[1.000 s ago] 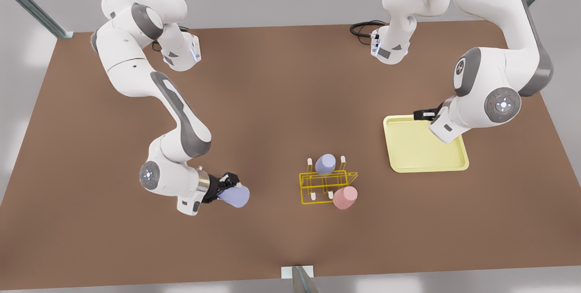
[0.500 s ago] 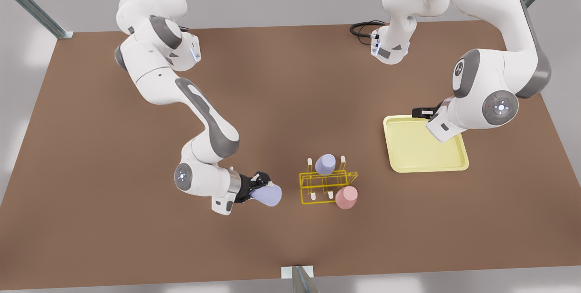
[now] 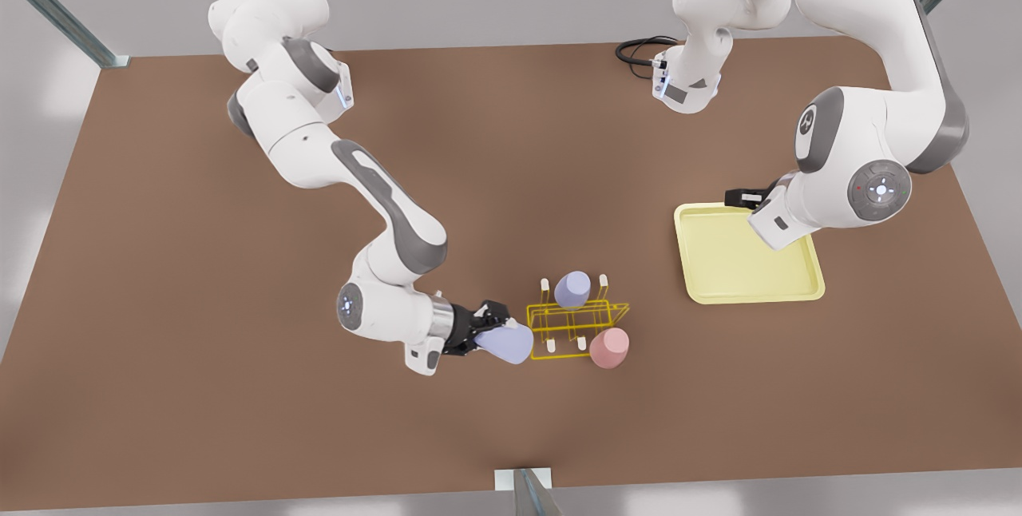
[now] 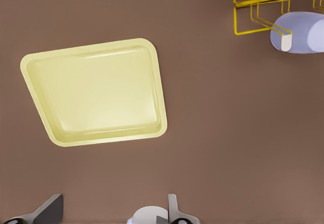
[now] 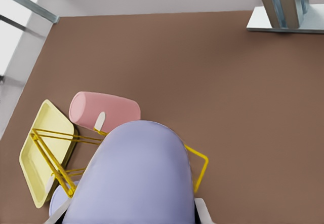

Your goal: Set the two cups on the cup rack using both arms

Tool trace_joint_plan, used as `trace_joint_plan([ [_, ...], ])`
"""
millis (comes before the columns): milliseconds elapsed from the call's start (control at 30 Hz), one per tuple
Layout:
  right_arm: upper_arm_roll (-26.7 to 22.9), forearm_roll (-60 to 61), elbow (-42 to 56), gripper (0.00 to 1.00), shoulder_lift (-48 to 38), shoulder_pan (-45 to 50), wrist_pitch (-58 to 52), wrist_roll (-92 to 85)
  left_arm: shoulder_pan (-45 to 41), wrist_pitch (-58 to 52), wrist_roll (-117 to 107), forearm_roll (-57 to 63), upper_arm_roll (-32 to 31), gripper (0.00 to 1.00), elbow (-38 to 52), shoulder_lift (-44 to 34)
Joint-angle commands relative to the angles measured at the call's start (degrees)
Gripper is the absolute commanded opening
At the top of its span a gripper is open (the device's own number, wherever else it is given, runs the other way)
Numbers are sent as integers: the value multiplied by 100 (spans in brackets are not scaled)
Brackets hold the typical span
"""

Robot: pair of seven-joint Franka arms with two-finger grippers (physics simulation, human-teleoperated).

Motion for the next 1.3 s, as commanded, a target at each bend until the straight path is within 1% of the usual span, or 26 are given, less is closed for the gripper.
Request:
trace_joint_plan([
  [0, 3, 21, 54, 80, 48, 45, 245, 114, -9, 4, 132, 5, -4, 100, 2, -6],
  [400, 21, 127, 335, 80, 250, 335, 456, 114, -9, 48, 123, 31, 5, 100, 37, 38],
  [800, 30, 144, 344, 80, 365, 458, 579, 97, 18, 118, 132, 40, 14, 100, 37, 117],
  [833, 30, 135, 344, 81, 365, 458, 579, 97, 26, 118, 132, 40, 14, 100, 37, 135],
  [867, 30, 144, 344, 87, 365, 458, 579, 97, 44, 118, 140, 40, 14, 100, 37, 135],
  [900, 30, 144, 344, 100, 365, 458, 579, 88, 53, 118, 140, 40, 14, 100, 37, 144],
  [1267, 30, 179, 511, 100, 444, 599, 808, 97, 97, 206, 149, 40, 22, 100, 37, 179],
])
